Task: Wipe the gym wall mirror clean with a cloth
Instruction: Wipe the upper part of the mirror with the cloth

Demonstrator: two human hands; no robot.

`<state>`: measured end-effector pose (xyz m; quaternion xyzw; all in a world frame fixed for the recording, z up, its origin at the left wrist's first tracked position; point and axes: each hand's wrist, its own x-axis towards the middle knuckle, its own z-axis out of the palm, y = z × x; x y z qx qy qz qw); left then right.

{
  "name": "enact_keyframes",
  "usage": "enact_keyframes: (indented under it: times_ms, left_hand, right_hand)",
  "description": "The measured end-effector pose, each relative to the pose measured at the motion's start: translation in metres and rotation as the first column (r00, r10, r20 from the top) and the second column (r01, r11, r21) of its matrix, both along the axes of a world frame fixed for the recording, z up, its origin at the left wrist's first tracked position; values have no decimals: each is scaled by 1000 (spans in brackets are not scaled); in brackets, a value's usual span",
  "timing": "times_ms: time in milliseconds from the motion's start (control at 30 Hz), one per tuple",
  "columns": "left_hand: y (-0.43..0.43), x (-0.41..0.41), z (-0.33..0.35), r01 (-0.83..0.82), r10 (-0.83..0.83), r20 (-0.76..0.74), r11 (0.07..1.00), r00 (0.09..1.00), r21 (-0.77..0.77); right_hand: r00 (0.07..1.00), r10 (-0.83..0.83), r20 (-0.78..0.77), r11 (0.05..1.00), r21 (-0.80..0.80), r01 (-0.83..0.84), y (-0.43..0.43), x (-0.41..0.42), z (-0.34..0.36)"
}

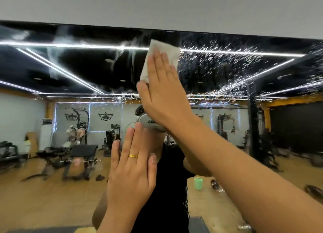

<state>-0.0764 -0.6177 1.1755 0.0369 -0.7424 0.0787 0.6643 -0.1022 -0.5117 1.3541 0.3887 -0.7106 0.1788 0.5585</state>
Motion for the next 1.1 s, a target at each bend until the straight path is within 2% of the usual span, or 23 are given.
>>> enact_keyframes:
  times_ms: [100,233,333,467,600,767,933,1033,1100]
  left_hand:
    - [-1,0,-1,2,-2,2,1000,1000,-1]
    - [-1,-1,-3,8,-8,6,1000,1000,5]
    - [-1,-1,-2,14,-14,3,1000,1000,-1]
    - [-2,-1,0,8,-8,-1,1000,1000,-1]
    - [-2,-1,0,-1,1,14,1000,1000,1]
    - [-3,0,-1,-7,7,20,1000,1000,-4]
    - [0,0,-1,12,-12,19,1000,1000,-2]
    - [-3,1,0,2,-1,19,1000,1000,0]
    - [-3,1,-1,3,-3,19,1000,1000,2]
  right_hand:
    - [998,-48,-39,998,44,49,5,-5,-9]
    - [989,-138,-44,990,16,139,16,-11,44]
    - [993,-119,-12,993,-5,119,21,-11,73]
    - [999,-32,39,999,-22,33,15,-2,38]
    - [999,-29,20,998,65,27,19,-2,-19]
    - [997,-77,-9,992,96,78,30,-7,22]
    - [997,-82,7,997,11,82,32,-9,71]
    - [998,-47,36,998,-39,49,24,-4,43]
    - [999,-29,27,999,-19,30,22,-2,8]
